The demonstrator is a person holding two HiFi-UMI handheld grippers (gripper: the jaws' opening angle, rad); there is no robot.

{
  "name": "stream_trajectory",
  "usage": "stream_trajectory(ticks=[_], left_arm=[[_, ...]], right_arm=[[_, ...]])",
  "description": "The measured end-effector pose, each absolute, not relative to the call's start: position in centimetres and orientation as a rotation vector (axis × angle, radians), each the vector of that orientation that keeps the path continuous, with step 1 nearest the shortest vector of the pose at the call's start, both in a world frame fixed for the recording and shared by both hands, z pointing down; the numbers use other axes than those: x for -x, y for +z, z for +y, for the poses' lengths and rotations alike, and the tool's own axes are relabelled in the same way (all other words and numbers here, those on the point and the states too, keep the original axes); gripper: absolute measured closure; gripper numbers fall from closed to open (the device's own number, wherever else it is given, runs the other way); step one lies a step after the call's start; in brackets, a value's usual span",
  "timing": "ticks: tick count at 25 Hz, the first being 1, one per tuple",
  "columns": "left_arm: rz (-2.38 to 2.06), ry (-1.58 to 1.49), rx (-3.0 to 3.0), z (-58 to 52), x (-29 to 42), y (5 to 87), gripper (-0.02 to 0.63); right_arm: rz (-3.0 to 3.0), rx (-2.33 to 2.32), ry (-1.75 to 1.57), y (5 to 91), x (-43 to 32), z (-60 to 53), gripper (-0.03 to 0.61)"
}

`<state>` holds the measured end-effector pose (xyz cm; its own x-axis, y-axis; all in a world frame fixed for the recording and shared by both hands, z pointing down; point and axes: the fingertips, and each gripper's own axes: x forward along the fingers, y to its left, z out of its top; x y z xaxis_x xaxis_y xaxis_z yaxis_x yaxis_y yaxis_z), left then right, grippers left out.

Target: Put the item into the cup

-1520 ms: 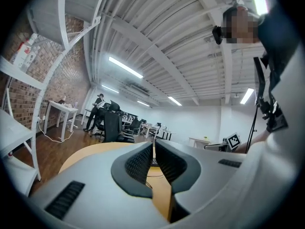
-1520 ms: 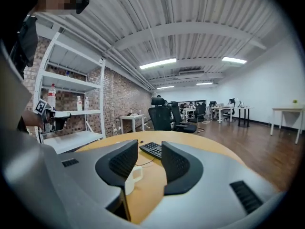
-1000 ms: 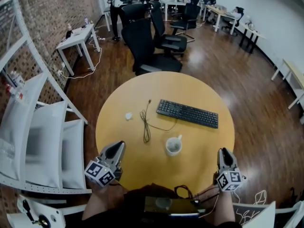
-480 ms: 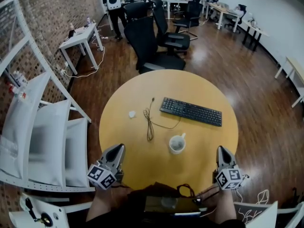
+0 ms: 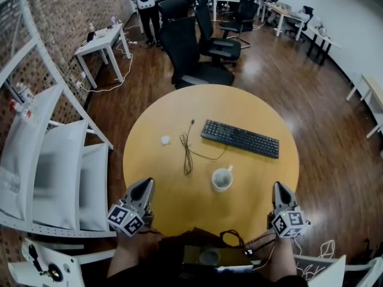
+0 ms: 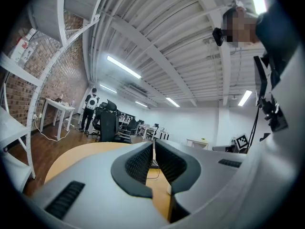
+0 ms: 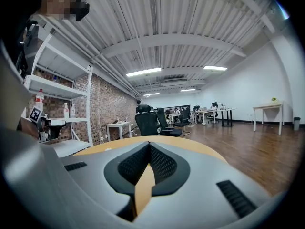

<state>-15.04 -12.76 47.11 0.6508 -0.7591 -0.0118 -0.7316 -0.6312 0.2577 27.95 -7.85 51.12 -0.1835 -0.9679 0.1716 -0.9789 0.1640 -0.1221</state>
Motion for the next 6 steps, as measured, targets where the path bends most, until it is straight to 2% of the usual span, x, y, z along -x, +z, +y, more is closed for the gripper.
stream_trajectory(ticks=[6], left_arm=[[-1.219,-0.18,-2.64,-13.16,15.47,47.07,0.597]], right_arm=[[-2.332,-1.995,0.299,50.17,-27.83,-7.94,0.569]])
